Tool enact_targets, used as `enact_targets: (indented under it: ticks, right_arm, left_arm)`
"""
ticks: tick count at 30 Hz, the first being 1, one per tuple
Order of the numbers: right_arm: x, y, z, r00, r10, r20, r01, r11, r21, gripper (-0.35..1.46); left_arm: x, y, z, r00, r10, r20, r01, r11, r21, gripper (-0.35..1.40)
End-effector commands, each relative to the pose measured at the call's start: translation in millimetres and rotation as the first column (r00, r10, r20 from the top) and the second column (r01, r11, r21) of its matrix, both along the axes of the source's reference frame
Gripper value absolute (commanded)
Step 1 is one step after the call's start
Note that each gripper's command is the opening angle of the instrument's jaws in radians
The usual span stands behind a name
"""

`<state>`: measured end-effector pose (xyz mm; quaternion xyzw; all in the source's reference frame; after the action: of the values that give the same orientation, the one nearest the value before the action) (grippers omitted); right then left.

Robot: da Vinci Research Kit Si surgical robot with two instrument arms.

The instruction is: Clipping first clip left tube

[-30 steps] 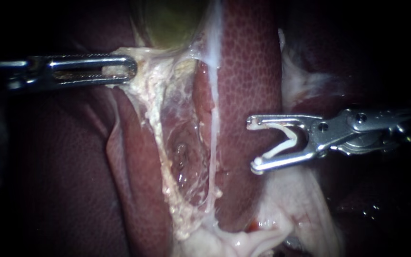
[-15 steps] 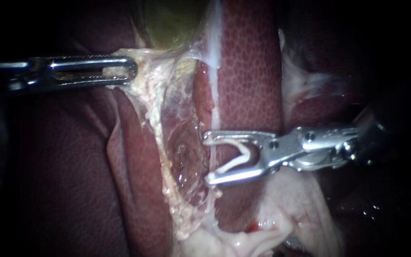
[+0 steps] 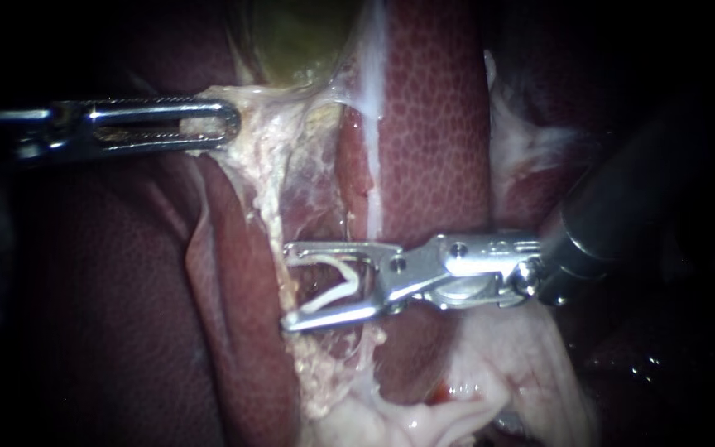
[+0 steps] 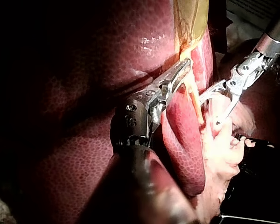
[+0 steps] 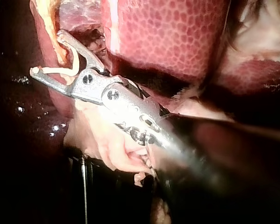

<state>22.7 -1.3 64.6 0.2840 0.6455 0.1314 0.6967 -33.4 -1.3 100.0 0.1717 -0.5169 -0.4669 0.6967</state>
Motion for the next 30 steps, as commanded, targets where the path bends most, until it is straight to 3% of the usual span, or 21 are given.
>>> enact_targets:
  ticks: [1,14,21,30]
  right_arm:
    - [0.1,0.0,0.0,1.0000,-0.001,0.001,0.001,1.000,0.000,0.60]
    - [1.3,-0.1,0.5,0.9999,-0.012,-0.007,0.012,1.000,0.018,0.60]
    - [2.1,-0.4,1.5,0.9983,-0.051,-0.027,0.053,0.996,0.074,0.60]
    - [2.7,-1.5,1.7,0.9886,-0.131,-0.075,0.141,0.978,0.154,0.60]
  left_arm:
    - [0.0,0.0,-0.1,1.0000,0.000,0.000,0.000,1.000,0.000,-0.35]
    - [-0.2,0.0,-0.1,1.0000,-0.002,-0.001,0.002,1.000,0.000,-0.35]
    - [-0.3,-0.1,-0.1,1.0000,-0.004,-0.004,0.004,1.000,-0.001,-0.35]
    - [-0.3,-0.1,-0.1,1.0000,-0.004,-0.004,0.004,1.000,-0.001,-0.35]
